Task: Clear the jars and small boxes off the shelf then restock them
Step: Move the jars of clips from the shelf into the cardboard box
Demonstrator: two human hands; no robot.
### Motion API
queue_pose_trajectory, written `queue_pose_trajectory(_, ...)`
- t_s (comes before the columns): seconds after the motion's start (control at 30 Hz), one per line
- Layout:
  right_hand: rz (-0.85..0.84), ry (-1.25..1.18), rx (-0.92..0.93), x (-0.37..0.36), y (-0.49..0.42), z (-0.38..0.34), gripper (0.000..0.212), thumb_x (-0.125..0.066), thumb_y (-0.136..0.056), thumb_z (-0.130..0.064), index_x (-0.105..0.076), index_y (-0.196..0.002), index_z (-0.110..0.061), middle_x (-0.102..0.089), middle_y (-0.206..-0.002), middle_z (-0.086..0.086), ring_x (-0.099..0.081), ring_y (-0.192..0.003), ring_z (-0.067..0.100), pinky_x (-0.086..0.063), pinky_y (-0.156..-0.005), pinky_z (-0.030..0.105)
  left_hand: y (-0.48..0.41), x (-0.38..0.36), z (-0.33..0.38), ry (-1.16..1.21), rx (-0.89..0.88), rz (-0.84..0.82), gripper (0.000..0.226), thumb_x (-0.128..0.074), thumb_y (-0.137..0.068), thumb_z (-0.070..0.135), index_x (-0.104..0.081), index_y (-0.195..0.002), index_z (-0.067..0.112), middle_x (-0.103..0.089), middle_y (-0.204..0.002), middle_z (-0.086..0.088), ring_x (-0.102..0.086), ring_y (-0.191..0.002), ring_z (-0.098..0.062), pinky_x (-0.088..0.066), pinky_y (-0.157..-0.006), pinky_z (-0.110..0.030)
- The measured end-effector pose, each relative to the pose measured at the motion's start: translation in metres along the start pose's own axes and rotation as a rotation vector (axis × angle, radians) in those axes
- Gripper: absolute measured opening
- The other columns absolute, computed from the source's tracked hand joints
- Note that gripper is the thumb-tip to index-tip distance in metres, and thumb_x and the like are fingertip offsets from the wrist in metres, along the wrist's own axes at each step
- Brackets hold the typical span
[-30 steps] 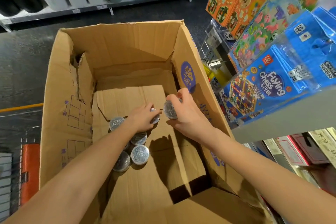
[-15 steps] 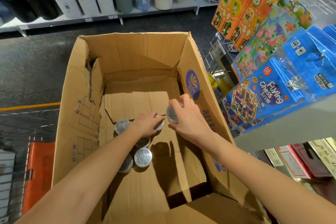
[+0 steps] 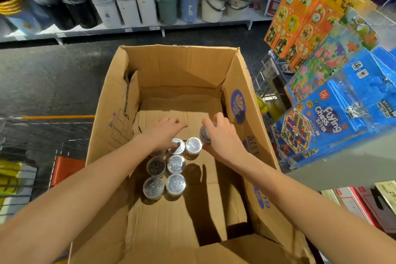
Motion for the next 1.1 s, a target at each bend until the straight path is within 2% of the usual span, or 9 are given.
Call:
queue_pose_trajectory(0.13,-0.075,0.007,0.078,-0.019,-0.019,-0.028,0.053,-0.067,-0.082,-0.03,-0.04,-0.125,-0.016,-0.039,-0.119,0.011,-0.043,-0.106,0.028,-0.039,-0.085,0.036,0.036,0.027,-0.018,-0.055,0.068,-0.04,0.075,-0.062,-0.087,0.047,-0.022,-0.149,0.032,-0.034,-0.147,-0.004,-0.04,-0.13,-0.023,-0.042,-0.101,-0.039)
queue_pose_trajectory(0.27,-0.127,-0.052,0.159,-0.043,-0.028,-0.065,0.045,-0.064,-0.086,-0.021,-0.042,-0.126,-0.017,-0.04,-0.118,0.011,-0.044,-0.103,0.027,-0.039,-0.087,0.036,0.071,0.055,-0.022,-0.117,0.103,0.08,0.068,-0.059,-0.089,0.045,-0.025,-0.147,0.03,-0.039,-0.141,-0.004,-0.042,-0.126,-0.024,-0.041,-0.101,-0.041)
queue_pose_trajectory(0.37,-0.154,-0.029,0.203,-0.066,-0.04,-0.09,0.043,-0.06,-0.089,-0.027,-0.042,-0.125,-0.014,-0.04,-0.117,0.012,-0.043,-0.103,0.029,-0.035,-0.084,0.036,0.091,0.063,-0.024,-0.139,0.126,0.149,0.063,-0.057,-0.091,0.042,-0.027,-0.145,0.029,-0.04,-0.139,-0.004,-0.042,-0.124,-0.024,-0.041,-0.101,-0.041)
queue_pose_trajectory(0.57,-0.154,-0.06,0.196,-0.105,-0.064,-0.116,0.053,-0.057,-0.089,-0.039,-0.041,-0.129,-0.008,-0.043,-0.12,0.018,-0.045,-0.102,0.035,-0.037,-0.082,0.04,0.109,0.065,-0.029,-0.127,0.139,0.241,0.059,-0.058,-0.091,0.033,-0.032,-0.143,0.027,-0.041,-0.138,-0.003,-0.041,-0.126,-0.023,-0.038,-0.103,-0.037)
queue_pose_trajectory(0.77,-0.126,-0.115,0.163,-0.119,-0.07,-0.118,0.043,-0.056,-0.09,-0.031,-0.045,-0.123,-0.005,-0.044,-0.113,0.019,-0.045,-0.097,0.035,-0.036,-0.079,0.039,0.108,0.067,-0.033,-0.116,0.125,0.274,0.061,-0.061,-0.089,0.035,-0.033,-0.142,0.026,-0.04,-0.139,-0.004,-0.04,-0.127,-0.023,-0.039,-0.104,-0.037)
queue_pose_trajectory(0.87,-0.113,-0.14,0.179,-0.126,-0.074,-0.124,0.042,-0.062,-0.084,-0.021,-0.05,-0.119,-0.002,-0.049,-0.11,0.021,-0.045,-0.09,0.035,-0.036,-0.072,0.039,0.107,0.064,-0.034,-0.111,0.134,0.277,0.056,-0.058,-0.09,0.032,-0.035,-0.141,0.024,-0.041,-0.136,-0.004,-0.042,-0.125,-0.023,-0.041,-0.101,-0.038)
queue_pose_trajectory(0.97,-0.151,-0.069,0.185,-0.133,-0.076,-0.13,0.05,-0.069,-0.076,-0.021,-0.05,-0.119,-0.005,-0.052,-0.105,0.018,-0.045,-0.087,0.031,-0.033,-0.069,0.037,0.104,0.068,-0.04,-0.099,0.174,0.309,0.052,-0.056,-0.092,0.029,-0.036,-0.14,0.022,-0.043,-0.134,-0.005,-0.045,-0.12,-0.024,-0.043,-0.098,-0.038)
queue_pose_trajectory(1.1,-0.168,-0.025,0.203,-0.134,-0.074,-0.132,0.067,-0.069,-0.081,-0.034,-0.034,-0.133,-0.01,-0.045,-0.119,0.014,-0.043,-0.099,0.03,-0.033,-0.079,0.035,0.102,0.076,-0.045,-0.094,0.197,0.338,0.052,-0.056,-0.093,0.03,-0.035,-0.14,0.022,-0.042,-0.135,-0.005,-0.045,-0.12,-0.023,-0.043,-0.094,-0.034)
Point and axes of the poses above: each hand's wrist, its own y-axis away from the middle knuckle, its own x-axis out of the back of the hand, z = x × y, the point moved 7 cm from there along -y, towards the middle knuckle
